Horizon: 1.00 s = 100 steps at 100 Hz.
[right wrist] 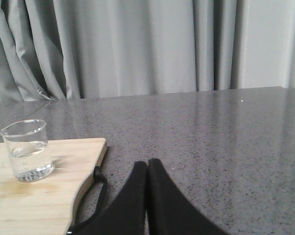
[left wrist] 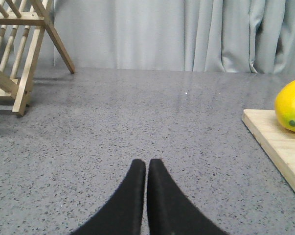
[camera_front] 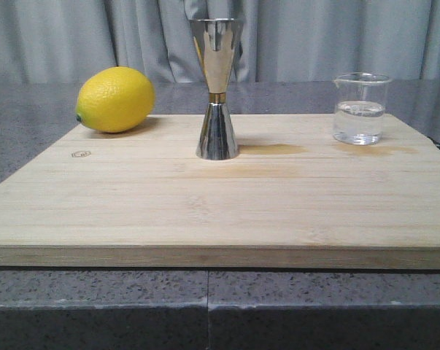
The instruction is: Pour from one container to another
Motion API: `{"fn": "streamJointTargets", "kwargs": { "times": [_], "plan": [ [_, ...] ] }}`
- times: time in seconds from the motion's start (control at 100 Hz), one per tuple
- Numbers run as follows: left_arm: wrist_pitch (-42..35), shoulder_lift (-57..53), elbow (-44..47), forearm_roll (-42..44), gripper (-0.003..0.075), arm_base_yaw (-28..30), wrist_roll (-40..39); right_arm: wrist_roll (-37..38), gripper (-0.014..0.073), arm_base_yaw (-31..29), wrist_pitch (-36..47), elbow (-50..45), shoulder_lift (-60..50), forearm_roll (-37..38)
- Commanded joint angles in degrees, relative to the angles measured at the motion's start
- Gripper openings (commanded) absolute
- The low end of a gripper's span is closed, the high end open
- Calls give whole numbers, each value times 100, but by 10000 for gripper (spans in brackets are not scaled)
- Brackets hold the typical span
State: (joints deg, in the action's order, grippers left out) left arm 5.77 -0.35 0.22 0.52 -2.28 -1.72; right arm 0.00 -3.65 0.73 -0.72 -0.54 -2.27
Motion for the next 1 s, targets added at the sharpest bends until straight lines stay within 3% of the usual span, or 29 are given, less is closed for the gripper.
{"fn": "streamJointTargets", "kwargs": {
  "times": [0.0, 0.8, 0.99],
  "plan": [
    [-423, -125, 160, -52, -19, -38, -20, -55, -71, -39, 428, -53, -117, 28],
    [-433, -125, 160, -52, -19, -38, -20, -55, -72, -39, 454, -53, -117, 28],
    [-821, -125, 67, -263, -19, -38, -20, -43, -71, -39, 654, 209, -117, -12]
  ]
}}
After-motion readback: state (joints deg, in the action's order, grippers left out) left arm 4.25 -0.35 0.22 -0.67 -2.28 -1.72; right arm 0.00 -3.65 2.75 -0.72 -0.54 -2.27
